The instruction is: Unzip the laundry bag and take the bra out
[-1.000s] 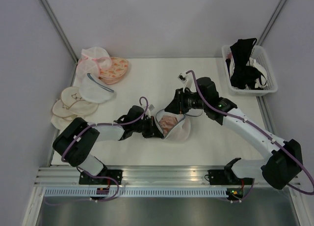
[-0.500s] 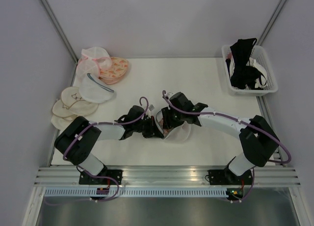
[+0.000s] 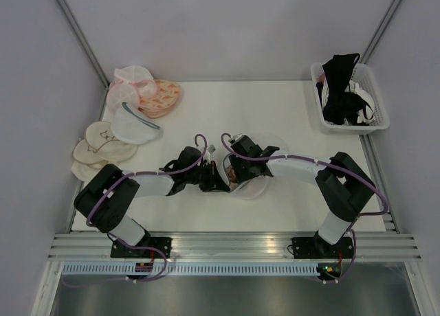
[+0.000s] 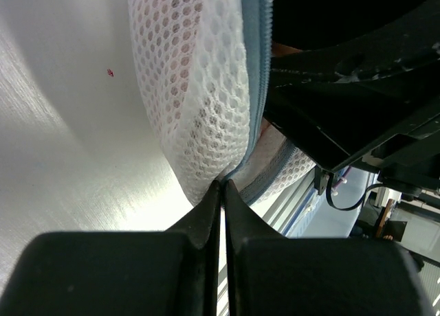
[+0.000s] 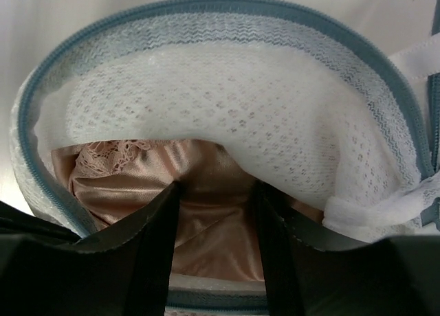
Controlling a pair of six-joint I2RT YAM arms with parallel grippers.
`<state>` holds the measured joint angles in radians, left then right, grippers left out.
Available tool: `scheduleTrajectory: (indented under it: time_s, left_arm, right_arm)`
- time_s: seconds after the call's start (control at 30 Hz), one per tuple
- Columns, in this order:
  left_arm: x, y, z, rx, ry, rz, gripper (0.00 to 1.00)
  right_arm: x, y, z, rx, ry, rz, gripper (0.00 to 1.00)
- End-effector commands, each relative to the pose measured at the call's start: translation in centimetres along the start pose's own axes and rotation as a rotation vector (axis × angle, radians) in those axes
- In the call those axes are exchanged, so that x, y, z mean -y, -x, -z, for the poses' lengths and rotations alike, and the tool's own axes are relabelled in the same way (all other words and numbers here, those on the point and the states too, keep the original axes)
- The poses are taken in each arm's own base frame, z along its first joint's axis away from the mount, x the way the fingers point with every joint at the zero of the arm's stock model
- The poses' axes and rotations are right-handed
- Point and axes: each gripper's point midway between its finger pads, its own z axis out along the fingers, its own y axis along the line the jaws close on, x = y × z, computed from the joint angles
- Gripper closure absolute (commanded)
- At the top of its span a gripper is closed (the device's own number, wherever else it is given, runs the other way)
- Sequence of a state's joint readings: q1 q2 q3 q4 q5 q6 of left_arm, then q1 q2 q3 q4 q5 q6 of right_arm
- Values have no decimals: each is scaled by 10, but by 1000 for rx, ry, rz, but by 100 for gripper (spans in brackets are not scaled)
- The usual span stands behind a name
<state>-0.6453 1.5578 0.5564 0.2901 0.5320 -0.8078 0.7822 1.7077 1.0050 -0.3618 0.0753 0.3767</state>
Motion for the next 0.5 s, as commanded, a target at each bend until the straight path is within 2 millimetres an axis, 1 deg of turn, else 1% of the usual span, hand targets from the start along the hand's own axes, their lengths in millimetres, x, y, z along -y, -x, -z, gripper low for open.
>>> scheduleTrajectory:
  time_s: [0.0, 0.07, 0.1, 0.2, 0.27, 0.3, 0.33, 0.37, 0.43, 0.47]
  left_arm:
    - [15, 12, 4, 33, -39, -17, 98]
    - [15, 11, 4, 32, -40, -17, 98]
    - [16, 11, 4, 31, -42, -20, 98]
    - [14, 10, 5, 31, -40, -17, 98]
    - [12, 9, 6, 32, -38, -16, 98]
    - [13, 9, 6, 33, -38, -17, 98]
    - [11, 8, 6, 31, -37, -14, 98]
    - [12, 8, 7, 32, -39, -17, 98]
    - [10, 8, 8, 35, -33, -13, 98]
    - [10, 8, 9, 36, -35, -15, 98]
  right_arm:
    - [-5, -7, -13, -19, -6, 14, 53]
    - [-4, -12, -16, -32, -11, 12, 58]
    - [-3, -16, -19, -46, -17, 13, 65]
    - [2, -27, -27, -72, -30, 13, 81]
    - [5, -34, -30, -89, -45, 12, 89]
    - [6, -37, -33, -98, -48, 10, 97]
    - [7, -38, -34, -98, -51, 2, 99]
    - [7, -41, -34, -106, -47, 4, 99]
    - [-1, -40, -30, -103, 3, 9, 100]
    - [-10, -33, -27, -78, 50, 7, 100]
